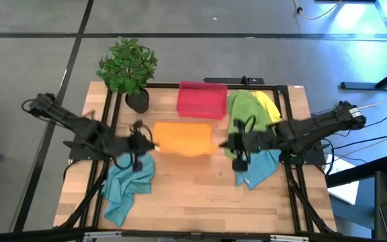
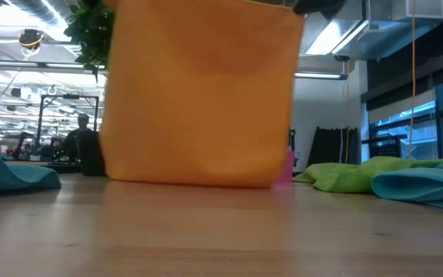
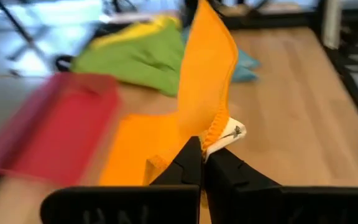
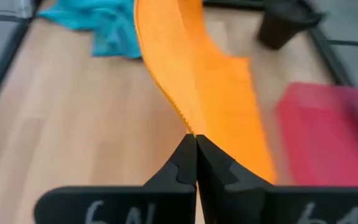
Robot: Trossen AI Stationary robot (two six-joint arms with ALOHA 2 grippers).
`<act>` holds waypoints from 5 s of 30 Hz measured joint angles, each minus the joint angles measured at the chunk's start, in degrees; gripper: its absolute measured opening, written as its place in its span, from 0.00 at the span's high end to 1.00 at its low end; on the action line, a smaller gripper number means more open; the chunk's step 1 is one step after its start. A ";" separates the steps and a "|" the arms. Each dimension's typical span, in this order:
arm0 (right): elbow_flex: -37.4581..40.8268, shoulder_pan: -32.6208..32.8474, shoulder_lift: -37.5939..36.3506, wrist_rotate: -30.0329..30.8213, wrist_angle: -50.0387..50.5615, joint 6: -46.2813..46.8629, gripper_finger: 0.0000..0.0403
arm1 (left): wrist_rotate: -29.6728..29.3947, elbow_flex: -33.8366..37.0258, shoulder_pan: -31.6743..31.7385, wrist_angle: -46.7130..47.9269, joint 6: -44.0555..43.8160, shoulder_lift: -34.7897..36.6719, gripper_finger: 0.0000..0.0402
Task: Roll microfiber towels into tight, uniform cylinder then place into a basket
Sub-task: Fold the orange towel
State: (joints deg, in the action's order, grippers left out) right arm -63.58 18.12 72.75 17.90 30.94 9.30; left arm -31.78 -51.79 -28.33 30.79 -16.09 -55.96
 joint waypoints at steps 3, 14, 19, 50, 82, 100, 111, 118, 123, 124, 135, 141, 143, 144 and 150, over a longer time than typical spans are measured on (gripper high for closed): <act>3.75 5.15 0.00 -0.01 -3.47 5.44 1.00 | 0.01 0.00 -5.53 -0.03 -5.83 -5.54 1.00; 13.46 20.93 1.21 -1.11 -19.29 22.66 1.00 | -0.28 0.02 -19.24 -6.52 -22.85 -23.38 1.00; 11.62 24.09 4.41 -1.68 -20.94 22.66 1.00 | -0.25 0.02 -21.25 -10.35 -22.48 -25.02 1.00; 26.60 2.10 5.42 5.92 -20.71 20.37 0.99 | 4.45 0.07 5.92 9.26 -2.74 -24.10 1.00; 19.15 0.38 5.38 5.08 -16.34 15.93 0.60 | 2.97 0.09 6.31 2.97 -6.28 -22.30 0.67; 27.76 6.13 18.10 -4.52 -44.80 23.60 0.78 | -2.64 0.09 12.98 -3.21 -7.32 -41.71 0.67; 27.22 6.15 27.47 -8.12 -44.32 32.17 0.85 | -1.19 0.09 16.21 12.47 -14.16 -43.51 0.67; 27.45 5.58 26.17 -8.67 -43.31 30.41 0.88 | -0.91 0.09 13.62 15.31 -16.27 -42.27 0.67; 27.74 4.47 23.16 -9.08 -40.85 29.20 0.89 | -2.81 -1.25 11.60 15.86 -17.52 -38.99 0.67; 27.87 4.17 22.26 -9.06 -40.07 29.13 0.89 | -3.29 -1.74 10.99 15.86 -17.90 -37.94 0.67; 27.74 2.92 11.12 -1.75 -37.97 20.55 0.89 | -3.24 -4.84 1.24 -3.11 -16.48 -33.75 0.67; 27.65 1.03 10.91 0.47 -34.19 20.06 0.89 | -1.39 -4.81 -3.16 -7.91 -16.80 -37.37 0.67; 27.65 0.71 10.91 0.49 -32.53 20.94 0.89 | -1.31 -4.81 -4.32 -8.74 -17.21 -38.63 0.67; 27.65 0.61 10.91 1.04 -32.36 21.34 0.89 | -1.29 -4.79 -4.74 -8.58 -17.74 -39.21 0.67; 27.65 -1.00 10.99 3.85 -32.58 20.13 0.89 | 1.29 -4.79 -5.95 -9.48 -21.28 -42.14 0.67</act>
State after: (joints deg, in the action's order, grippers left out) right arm -35.92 17.12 83.74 21.75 -1.64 29.44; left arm -30.49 -56.58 -34.28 21.31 -37.36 -98.10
